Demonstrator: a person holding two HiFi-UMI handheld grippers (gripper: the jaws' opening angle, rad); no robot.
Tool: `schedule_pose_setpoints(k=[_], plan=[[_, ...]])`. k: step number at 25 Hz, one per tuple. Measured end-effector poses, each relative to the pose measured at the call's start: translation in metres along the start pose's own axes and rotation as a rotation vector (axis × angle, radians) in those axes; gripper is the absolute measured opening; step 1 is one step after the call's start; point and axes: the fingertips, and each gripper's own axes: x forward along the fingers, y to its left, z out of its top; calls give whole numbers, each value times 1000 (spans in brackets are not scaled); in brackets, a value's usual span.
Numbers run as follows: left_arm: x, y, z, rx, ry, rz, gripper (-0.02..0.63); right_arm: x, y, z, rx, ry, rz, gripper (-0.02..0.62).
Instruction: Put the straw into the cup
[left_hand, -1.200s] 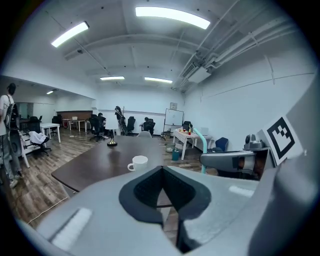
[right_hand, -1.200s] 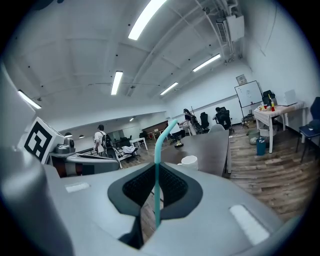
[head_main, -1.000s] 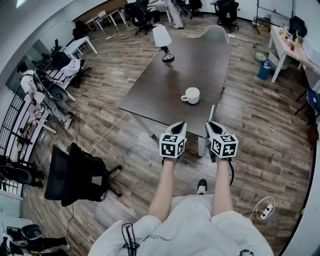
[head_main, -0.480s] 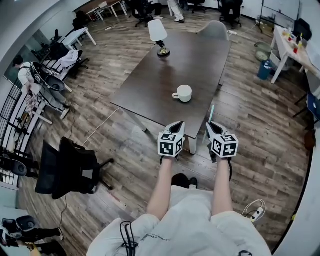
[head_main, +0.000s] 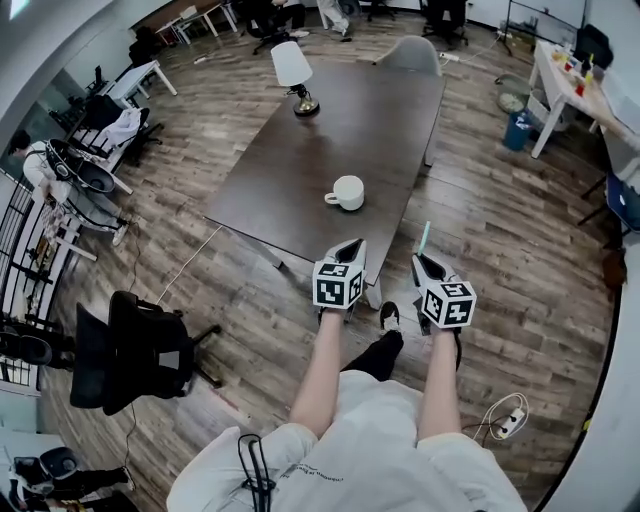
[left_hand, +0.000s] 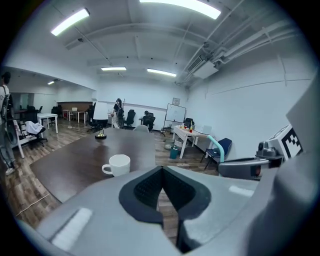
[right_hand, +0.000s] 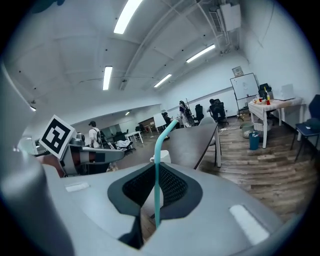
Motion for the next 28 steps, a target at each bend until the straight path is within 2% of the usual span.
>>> schedule_pose_setpoints(k=[4, 9, 22, 28], plan=[[24, -3, 5, -7, 8, -12, 0, 1, -28, 2, 20, 3, -35, 48], [46, 9, 14, -16, 12, -2, 0, 17, -51, 14, 37, 7, -38, 48], [61, 90, 36, -115, -16, 125, 0, 98, -56, 54, -1, 62, 57, 48], [58, 118, 35, -125, 7, 163, 0, 138, -48, 70, 50, 62, 107, 48]])
